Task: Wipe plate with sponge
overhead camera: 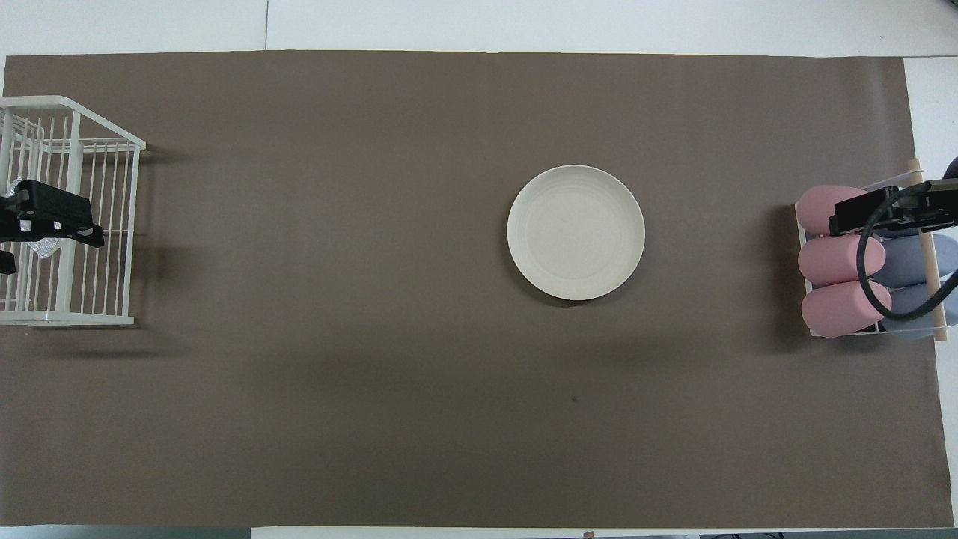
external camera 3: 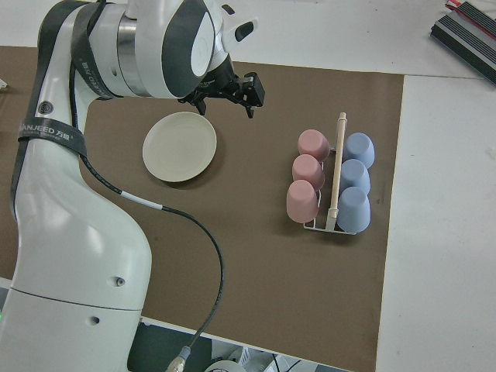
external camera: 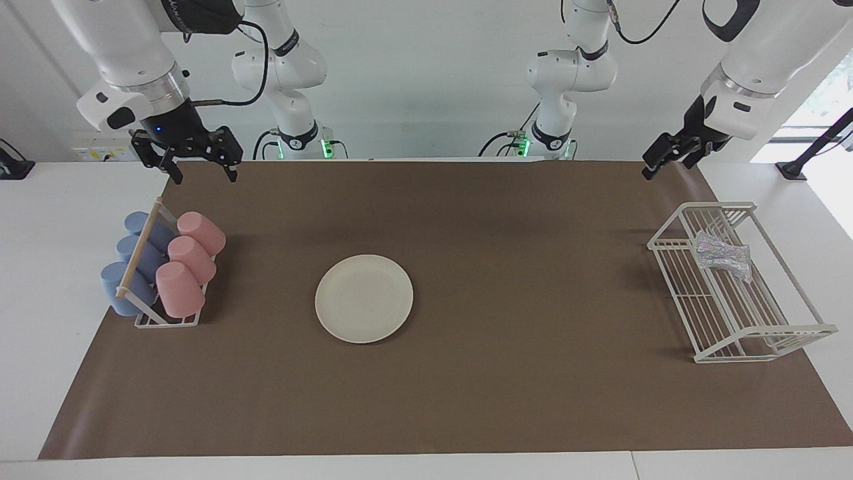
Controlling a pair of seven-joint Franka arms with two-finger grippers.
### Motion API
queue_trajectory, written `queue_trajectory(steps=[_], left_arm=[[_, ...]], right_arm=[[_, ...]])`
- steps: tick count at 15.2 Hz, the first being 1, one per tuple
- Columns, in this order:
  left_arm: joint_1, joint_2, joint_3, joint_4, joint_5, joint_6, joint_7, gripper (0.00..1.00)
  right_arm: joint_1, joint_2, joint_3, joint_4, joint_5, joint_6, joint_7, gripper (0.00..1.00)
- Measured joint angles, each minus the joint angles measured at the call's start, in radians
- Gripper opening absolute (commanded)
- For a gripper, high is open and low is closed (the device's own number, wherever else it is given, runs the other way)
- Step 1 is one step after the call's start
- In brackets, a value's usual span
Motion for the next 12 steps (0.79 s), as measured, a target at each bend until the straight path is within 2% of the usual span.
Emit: queue_trajectory(steps=[5, 12], left_arm=[[0.036, -0.022, -0.063, -0.083, -0.003, 0.062, 0.132, 1.0], [0.055, -0.016, -0.095, -0.063, 0.07, 0.099, 0.143, 1.0]], right_arm=[[0.0, 0.0, 0.0, 0.0, 0.0, 0.0, 0.0, 1.0], [0.0, 0.0, 0.0, 0.0, 0.0, 0.0, 0.0, 1.0]])
